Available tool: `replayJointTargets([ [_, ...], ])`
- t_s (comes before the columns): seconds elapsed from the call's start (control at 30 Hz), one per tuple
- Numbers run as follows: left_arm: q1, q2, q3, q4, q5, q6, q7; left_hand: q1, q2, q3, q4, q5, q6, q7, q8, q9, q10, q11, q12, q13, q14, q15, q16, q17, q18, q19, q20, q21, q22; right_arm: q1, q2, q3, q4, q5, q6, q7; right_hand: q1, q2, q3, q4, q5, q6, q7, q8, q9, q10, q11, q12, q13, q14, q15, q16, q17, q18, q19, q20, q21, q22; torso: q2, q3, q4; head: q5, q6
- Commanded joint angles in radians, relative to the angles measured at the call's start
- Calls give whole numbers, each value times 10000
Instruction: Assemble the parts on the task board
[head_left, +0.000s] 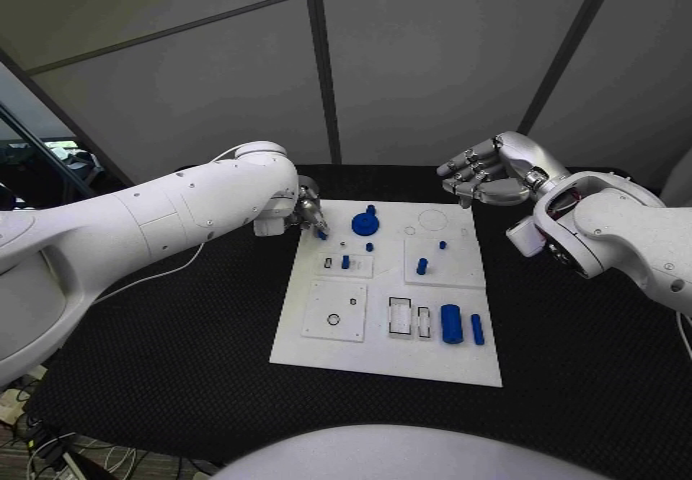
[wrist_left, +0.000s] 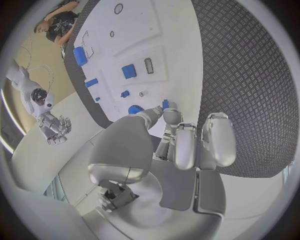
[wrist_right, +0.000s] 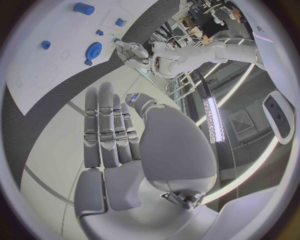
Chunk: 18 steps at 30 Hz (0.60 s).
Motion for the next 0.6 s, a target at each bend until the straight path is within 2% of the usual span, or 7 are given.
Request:
replayJointTargets([
  [0.03,18,-264,7,432,531,-651,5,-235,-80,1182,-1037,50,-75,-17,91,600,97,-25,-16,15,461,-29,63,555,58,48,-33,-2,492,24,-5,9,-12,-12,82,16,-54,22,13,-54,-49,-7,57,-59,3,68,-6,-46,-17,48,-10,-34,16,115,44,-7,-25,12,-2,4,-1,26,-6],
  [0.13,22,-619,11,991,715,-1000,-66,-362,-149,1382,-1082,66,-94,-27,179,667,136,-35,2,30,472,-39,80,578,54,62,-41,7,513,24,-13,9,-22,-12,87,11,-54,22,13,-54,-49,-7,57,-59,3,68,-6,-46,-17,48,-10,-34,16,115,44,-7,-25,12,-9,3,14,26,-17],
  [0.2,22,-765,11,1227,759,-1149,-97,-393,-164,1425,-1090,67,-96,-31,199,682,144,-38,3,29,477,-41,87,588,53,66,-43,10,519,24,-16,9,-24,-12,91,10,-54,22,13,-54,-49,-7,57,-59,3,68,-6,-46,-17,48,-10,-34,16,115,44,-7,-25,12,-5,6,8,43,-15],
  [0.37,11,-1367,6,2172,936,-1849,-242,-521,-235,1612,-1129,68,-97,-54,292,744,210,-59,44,76,502,-58,130,647,44,97,-56,46,562,24,-29,9,-32,-12,112,-8,-54,22,13,-54,-49,-7,57,-59,3,68,-6,-46,-17,48,-10,-34,16,115,44,-7,-25,12,-3,3,4,56,-25],
  [0.5,-78,-1777,-3,2833,1007,-2480,-322,-618,-297,1775,-1171,73,-95,-73,370,792,273,-78,84,120,525,-75,166,696,35,125,-72,79,600,24,-37,9,-36,-12,124,-18,-54,22,13,-54,-49,-7,57,-59,3,68,-6,-46,-17,48,-10,-34,16,115,44,-7,-25,12,-1,3,13,81,-26],
  [0.6,-200,-2032,-12,3328,984,-2944,-345,-698,-352,1918,-1203,81,-94,-90,434,830,301,-95,86,119,541,-91,192,731,32,139,-86,87,615,24,-38,8,-43,-12,130,-21,-54,22,13,-54,-49,-7,57,-59,3,68,-6,-46,-17,48,-10,-34,16,115,44,-7,-25,12,-10,-3,19,113,-46],
])
